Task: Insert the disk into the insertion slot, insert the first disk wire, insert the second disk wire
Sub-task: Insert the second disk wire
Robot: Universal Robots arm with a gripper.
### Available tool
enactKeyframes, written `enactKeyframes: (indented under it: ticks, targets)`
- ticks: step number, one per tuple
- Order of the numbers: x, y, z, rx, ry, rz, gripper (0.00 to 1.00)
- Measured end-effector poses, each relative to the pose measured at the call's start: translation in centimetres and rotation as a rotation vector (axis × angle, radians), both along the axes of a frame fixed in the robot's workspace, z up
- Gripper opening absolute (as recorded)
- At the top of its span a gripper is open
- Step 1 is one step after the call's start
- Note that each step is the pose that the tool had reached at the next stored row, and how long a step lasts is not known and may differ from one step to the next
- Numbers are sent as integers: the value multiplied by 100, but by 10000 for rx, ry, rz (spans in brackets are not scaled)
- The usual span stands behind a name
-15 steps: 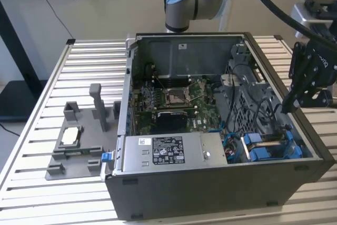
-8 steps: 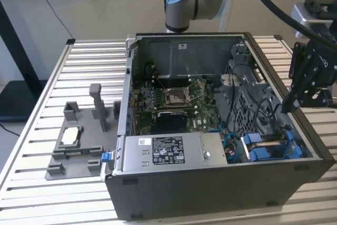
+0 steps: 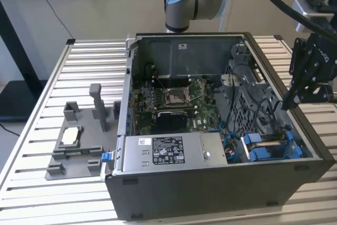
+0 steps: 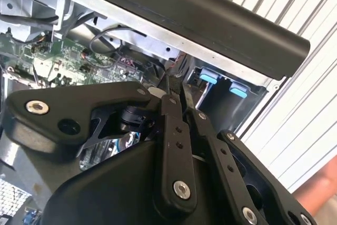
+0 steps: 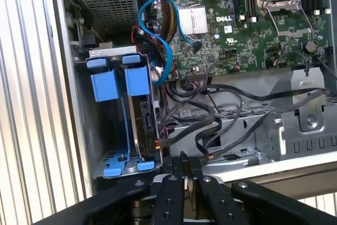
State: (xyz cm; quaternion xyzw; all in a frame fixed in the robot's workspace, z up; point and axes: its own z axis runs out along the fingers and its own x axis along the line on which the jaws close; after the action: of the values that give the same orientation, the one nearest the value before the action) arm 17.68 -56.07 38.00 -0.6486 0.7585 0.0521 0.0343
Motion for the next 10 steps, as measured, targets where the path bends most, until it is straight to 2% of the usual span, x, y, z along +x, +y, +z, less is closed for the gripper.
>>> enactKeyframes:
  ticks: [6, 10]
  targets:
    - [-46, 32, 68, 0, -3, 0, 16]
    - [-86, 75, 86, 0, -19, 0, 16]
